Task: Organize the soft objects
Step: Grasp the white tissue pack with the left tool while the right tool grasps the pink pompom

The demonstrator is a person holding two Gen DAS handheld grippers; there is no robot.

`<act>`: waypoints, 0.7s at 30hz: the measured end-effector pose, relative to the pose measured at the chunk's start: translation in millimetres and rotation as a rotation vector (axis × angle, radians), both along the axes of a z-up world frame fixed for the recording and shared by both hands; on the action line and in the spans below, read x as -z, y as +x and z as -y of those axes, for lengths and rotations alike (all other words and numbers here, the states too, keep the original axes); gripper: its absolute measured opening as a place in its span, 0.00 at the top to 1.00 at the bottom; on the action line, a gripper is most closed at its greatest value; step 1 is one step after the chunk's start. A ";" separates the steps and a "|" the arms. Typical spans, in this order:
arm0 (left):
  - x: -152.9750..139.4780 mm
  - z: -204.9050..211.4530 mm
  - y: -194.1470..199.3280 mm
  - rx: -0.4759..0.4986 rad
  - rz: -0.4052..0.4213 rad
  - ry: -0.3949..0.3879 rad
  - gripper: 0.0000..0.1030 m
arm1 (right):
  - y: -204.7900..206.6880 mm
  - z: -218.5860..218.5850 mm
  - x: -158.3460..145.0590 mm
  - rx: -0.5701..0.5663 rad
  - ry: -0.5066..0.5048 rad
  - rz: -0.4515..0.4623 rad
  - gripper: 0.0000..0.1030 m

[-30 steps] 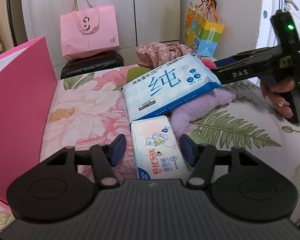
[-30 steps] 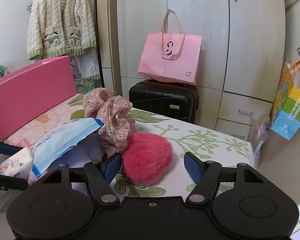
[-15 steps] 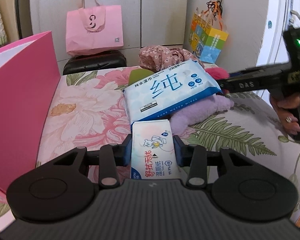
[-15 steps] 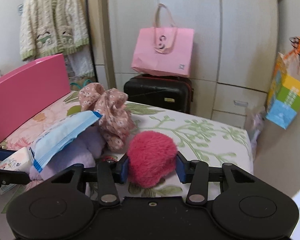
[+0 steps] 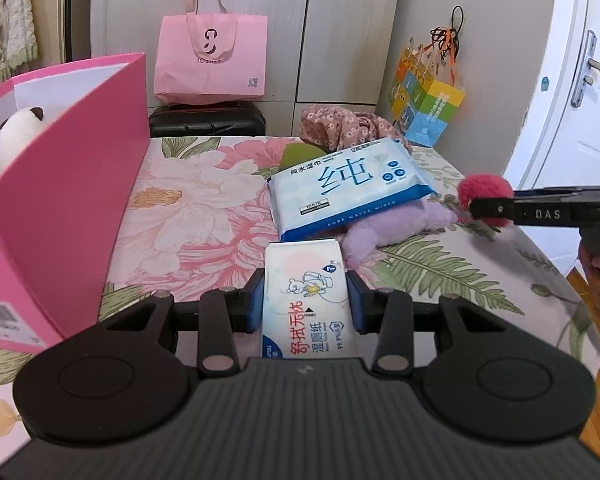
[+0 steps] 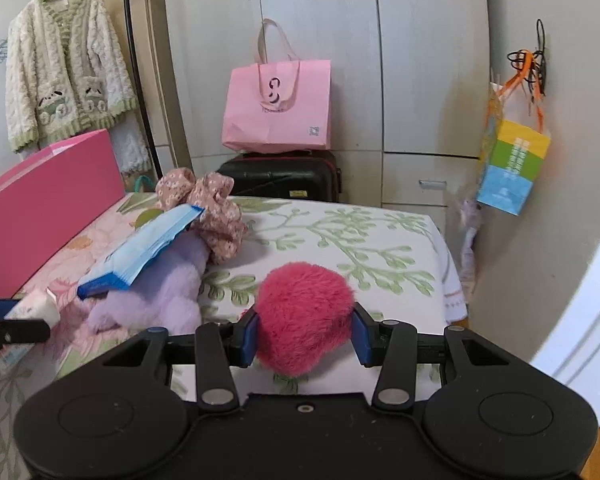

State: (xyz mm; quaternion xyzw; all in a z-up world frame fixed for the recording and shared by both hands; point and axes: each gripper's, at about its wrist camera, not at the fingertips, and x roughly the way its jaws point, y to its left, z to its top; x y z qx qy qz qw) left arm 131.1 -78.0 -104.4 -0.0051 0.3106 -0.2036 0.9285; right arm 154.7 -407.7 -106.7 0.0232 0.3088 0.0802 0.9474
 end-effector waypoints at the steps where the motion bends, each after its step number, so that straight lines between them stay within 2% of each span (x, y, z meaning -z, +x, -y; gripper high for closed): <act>1: -1.2 -0.9 -2.5 0.003 -0.001 -0.001 0.61 | -4.3 -0.7 -1.0 0.007 -0.007 -0.008 0.51; 5: -5.6 -6.7 -13.5 0.017 -0.013 -0.001 0.61 | -21.6 -1.7 -1.6 0.008 -0.011 -0.043 0.51; 10: -5.8 -17.9 -25.4 0.035 -0.048 0.006 0.61 | -42.4 -14.1 -0.8 -0.042 0.025 -0.104 0.51; 15: -5.6 -31.9 -35.7 0.056 -0.103 -0.006 0.61 | -61.4 -33.2 -6.9 -0.117 0.072 -0.137 0.51; 21: -9.2 -48.8 -44.5 0.085 -0.161 -0.008 0.61 | -77.2 -66.4 -19.0 -0.223 0.073 -0.166 0.51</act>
